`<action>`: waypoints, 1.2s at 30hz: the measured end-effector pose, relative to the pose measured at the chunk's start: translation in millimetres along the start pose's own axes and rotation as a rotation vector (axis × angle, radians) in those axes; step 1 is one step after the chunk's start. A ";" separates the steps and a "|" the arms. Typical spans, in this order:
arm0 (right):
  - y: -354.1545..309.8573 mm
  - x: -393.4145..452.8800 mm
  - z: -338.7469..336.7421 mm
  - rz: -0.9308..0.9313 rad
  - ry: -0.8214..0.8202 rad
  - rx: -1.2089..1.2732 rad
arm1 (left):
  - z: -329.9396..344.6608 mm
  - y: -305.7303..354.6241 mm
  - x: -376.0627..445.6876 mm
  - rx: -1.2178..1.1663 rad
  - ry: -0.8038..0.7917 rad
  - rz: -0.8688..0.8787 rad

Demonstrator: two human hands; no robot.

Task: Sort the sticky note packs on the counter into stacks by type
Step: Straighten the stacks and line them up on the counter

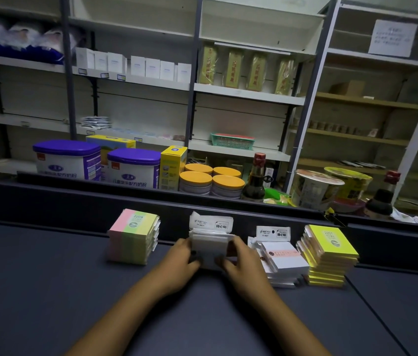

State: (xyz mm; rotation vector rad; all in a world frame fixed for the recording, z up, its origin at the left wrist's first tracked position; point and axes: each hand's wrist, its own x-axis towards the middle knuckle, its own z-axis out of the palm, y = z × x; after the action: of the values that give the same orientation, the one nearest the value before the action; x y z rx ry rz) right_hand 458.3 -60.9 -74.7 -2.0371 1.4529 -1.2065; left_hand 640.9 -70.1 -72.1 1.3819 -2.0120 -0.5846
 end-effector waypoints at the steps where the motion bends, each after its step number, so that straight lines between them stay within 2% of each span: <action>1: -0.1 -0.1 0.4 -0.013 0.000 -0.001 | -0.1 0.0 0.3 0.000 0.001 -0.005; 6: -0.4 1.8 -0.7 -0.068 0.082 0.021 | -4.4 2.3 0.3 -0.107 0.055 0.005; 10: 0.8 1.2 3.3 0.008 0.020 -0.005 | -3.4 0.8 -2.2 -0.005 -0.023 -0.030; 14: -0.8 2.3 0.8 0.019 0.032 0.026 | -8.1 3.3 -3.3 -0.031 -0.022 -0.067; 17: -4.8 5.2 -2.4 0.041 0.061 0.158 | -18.6 9.2 -1.2 -0.136 0.073 -0.055; 20: -10.6 6.0 -0.9 0.150 0.036 0.304 | -27.9 13.6 -1.9 -0.280 0.229 -0.153; 22: -12.6 4.2 2.4 0.217 0.004 0.345 | -30.0 11.9 -3.9 -0.233 0.266 -0.224; 27: -14.3 1.4 5.3 0.309 -0.012 0.312 | -28.8 5.3 -6.1 -0.110 0.149 -0.326; 36: -16.9 -0.4 17.0 0.325 -0.048 0.199 | -29.6 2.4 -6.0 -0.021 0.194 -0.384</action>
State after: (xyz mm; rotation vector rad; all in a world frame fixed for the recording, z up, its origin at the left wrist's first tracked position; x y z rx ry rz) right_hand 481.8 -56.8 -72.7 -1.6147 1.5036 -1.1077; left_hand 661.8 -64.0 -51.0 1.7559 -1.5941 -0.6060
